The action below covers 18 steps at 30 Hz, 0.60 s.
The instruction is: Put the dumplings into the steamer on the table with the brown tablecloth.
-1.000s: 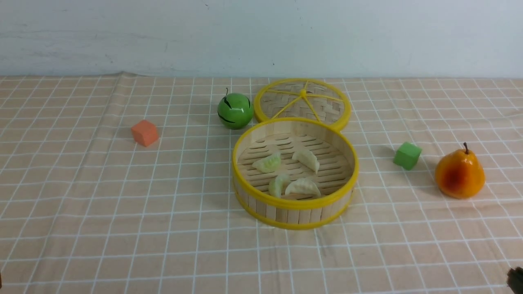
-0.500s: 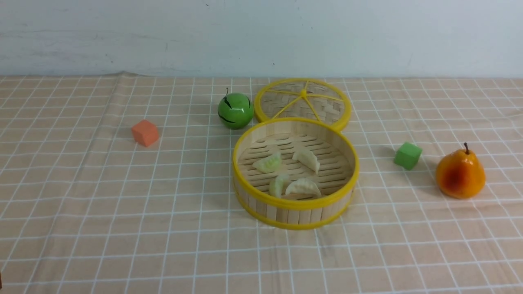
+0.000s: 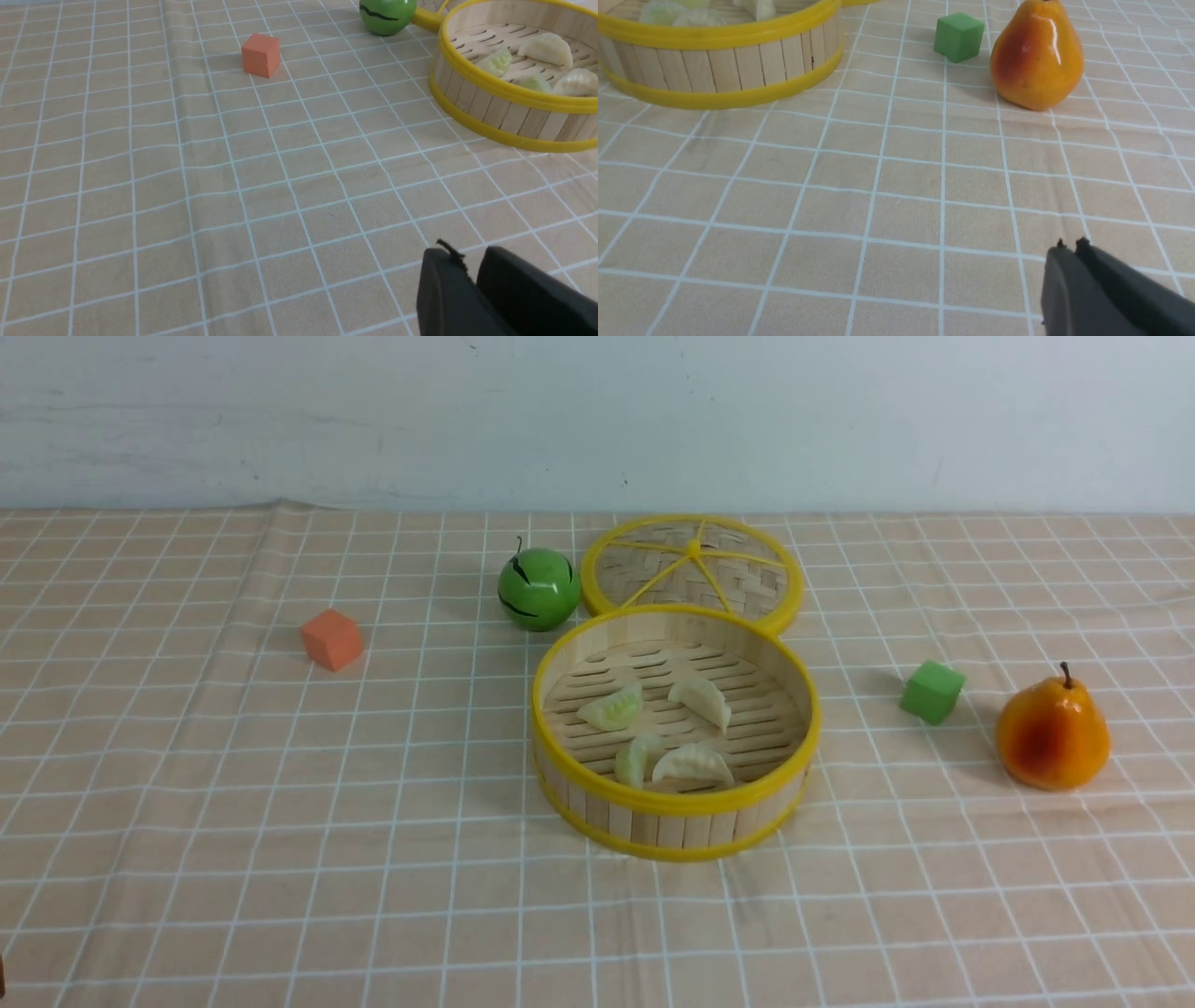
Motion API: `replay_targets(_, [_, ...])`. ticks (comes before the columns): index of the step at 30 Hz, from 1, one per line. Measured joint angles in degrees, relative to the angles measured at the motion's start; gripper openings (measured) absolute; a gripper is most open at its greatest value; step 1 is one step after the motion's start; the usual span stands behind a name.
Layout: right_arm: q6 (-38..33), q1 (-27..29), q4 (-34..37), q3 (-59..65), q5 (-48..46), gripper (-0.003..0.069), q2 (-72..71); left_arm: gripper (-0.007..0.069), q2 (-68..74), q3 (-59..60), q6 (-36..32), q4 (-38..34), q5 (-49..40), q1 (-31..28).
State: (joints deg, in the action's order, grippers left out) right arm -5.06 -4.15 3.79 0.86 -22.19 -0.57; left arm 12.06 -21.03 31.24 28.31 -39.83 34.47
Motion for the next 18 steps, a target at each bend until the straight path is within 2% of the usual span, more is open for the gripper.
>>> replay_targets(8, [0.0,0.0,0.0,0.0,0.0,0.0020,0.0,0.0110,-0.1,0.4,0.0,0.1,0.2,0.0])
replay_targets(12, [0.1,0.0,0.0,0.0,0.0,0.0027,0.0,0.0111,-3.7,4.4,-0.3,0.1,0.0,-0.1])
replay_targets(15, [0.1,0.0,0.0,0.0,0.0,0.0029,0.0,0.0111,-6.5,5.9,-1.6,-0.3,-1.9,-1.7])
replay_targets(17, [0.1,0.0,0.0,0.0,0.0,0.0034,0.0,0.0106,-11.0,8.1,-6.3,-4.0,0.5,-6.2])
replay_targets(18, [0.1,0.0,0.0,0.0,0.0,0.0034,0.0,0.0104,-11.2,8.1,-6.7,-4.0,0.9,-6.6])
